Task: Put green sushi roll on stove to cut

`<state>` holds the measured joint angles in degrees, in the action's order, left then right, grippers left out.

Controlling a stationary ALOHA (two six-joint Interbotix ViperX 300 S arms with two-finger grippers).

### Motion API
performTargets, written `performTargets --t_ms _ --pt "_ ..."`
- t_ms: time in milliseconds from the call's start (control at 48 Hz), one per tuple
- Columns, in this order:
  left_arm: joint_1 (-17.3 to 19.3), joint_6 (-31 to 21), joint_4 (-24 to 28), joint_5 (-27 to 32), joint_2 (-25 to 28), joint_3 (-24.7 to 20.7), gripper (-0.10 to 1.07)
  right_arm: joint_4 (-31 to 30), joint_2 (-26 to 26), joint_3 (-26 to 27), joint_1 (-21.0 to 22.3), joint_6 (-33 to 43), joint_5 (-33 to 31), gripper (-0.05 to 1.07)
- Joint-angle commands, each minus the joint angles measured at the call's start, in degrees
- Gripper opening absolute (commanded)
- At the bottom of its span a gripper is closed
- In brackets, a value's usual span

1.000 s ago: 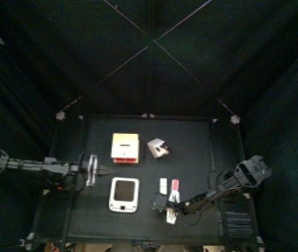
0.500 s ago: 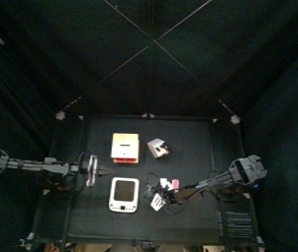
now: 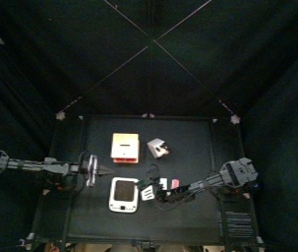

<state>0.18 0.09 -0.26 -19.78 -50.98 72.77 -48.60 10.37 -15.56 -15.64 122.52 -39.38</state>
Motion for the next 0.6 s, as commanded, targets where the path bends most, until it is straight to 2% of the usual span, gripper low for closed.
performTargets --t_ms 0,125,271,583 --pt "0.2 0.1 0.0 -0.4 -0.2 -0.7 -0.02 -5.4 -0.4 2.2 -0.3 7.9 -1.1 0.57" --pt "0.2 0.1 0.0 -0.4 -0.2 -0.6 -0.02 -9.5 2.1 3.2 -0.7 17.8 -1.8 0.57" --pt "0.2 0.1 0.0 -0.4 -0.2 -0.7 -0.02 -12.0 4.6 4.7 -1.3 25.7 -1.6 0.57" --pt "0.2 0.1 0.1 -0.4 -0.3 -0.6 -0.02 -11.6 8.7 7.5 -2.3 34.5 -2.5 0.57"
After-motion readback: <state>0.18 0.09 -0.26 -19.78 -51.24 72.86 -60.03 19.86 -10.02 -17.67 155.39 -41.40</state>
